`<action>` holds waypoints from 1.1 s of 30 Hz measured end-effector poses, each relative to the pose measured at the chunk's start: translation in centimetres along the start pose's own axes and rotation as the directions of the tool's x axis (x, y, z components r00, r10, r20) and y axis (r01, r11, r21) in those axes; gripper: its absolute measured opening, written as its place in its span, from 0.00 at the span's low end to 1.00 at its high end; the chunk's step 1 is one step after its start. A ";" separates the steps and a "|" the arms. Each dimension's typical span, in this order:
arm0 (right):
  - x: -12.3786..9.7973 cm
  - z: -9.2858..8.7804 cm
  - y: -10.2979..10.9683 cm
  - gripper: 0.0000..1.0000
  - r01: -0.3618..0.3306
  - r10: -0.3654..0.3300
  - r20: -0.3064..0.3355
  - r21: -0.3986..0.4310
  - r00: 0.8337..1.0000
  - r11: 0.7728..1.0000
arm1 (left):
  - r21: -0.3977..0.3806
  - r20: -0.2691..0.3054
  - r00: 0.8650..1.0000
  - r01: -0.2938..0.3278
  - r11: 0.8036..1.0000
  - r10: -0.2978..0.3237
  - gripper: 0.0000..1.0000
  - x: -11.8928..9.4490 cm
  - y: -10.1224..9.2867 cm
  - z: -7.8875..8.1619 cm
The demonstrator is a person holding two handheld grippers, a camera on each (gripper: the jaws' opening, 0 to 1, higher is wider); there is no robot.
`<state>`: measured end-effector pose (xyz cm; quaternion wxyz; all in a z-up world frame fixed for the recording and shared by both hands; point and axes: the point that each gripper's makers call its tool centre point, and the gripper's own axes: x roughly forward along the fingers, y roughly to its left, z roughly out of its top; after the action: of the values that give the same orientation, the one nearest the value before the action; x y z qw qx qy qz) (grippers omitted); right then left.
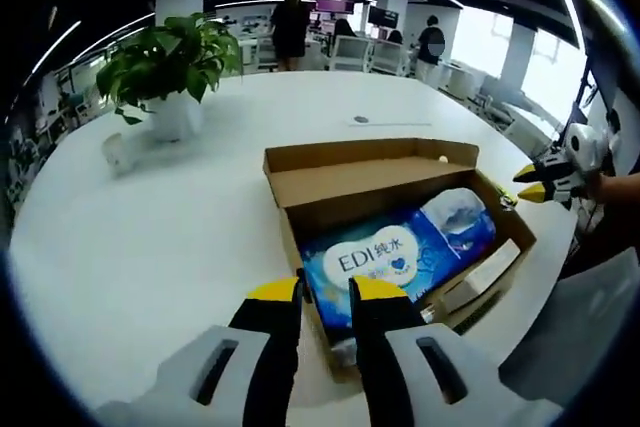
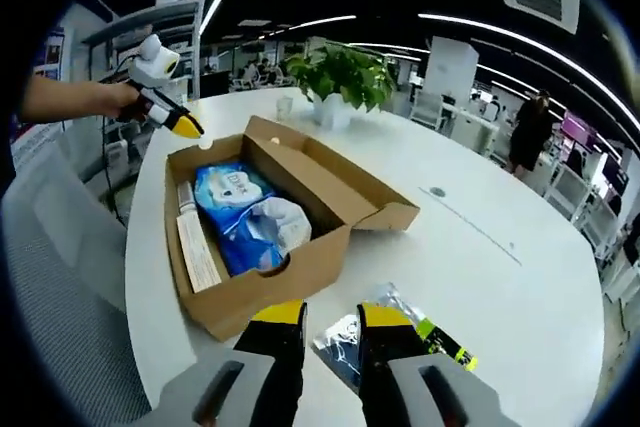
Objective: Operate the shoe box by opening the lid, removing the specified soft item, and placing it in the target area until the item is outside and the box remains undamaged.
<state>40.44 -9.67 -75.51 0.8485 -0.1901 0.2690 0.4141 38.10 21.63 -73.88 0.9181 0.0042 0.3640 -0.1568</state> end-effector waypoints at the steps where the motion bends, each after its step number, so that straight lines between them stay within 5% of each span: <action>1: 0.1 0.2 0.3 0.17 -0.005 0.005 0.001 -0.003 1.000 1.000 | -0.003 -0.005 1.000 -0.006 1.000 0.006 0.18 -0.1 0.1 -0.3; 21: 2.8 3.7 4.4 0.16 -0.085 0.086 0.030 -0.012 0.996 0.996 | -0.048 -0.058 0.998 -0.037 0.998 0.034 0.14 -0.6 0.4 -3.6; 33: 5.1 4.0 6.6 0.16 -0.141 0.142 -0.011 0.014 0.990 0.990 | -0.079 -0.052 0.998 -0.038 0.996 0.034 0.06 -0.4 0.2 -4.4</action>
<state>38.91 -0.57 -76.14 0.8166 -0.1676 0.2896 0.4704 35.00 22.45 -76.88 0.9107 -0.0221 0.3930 -0.1254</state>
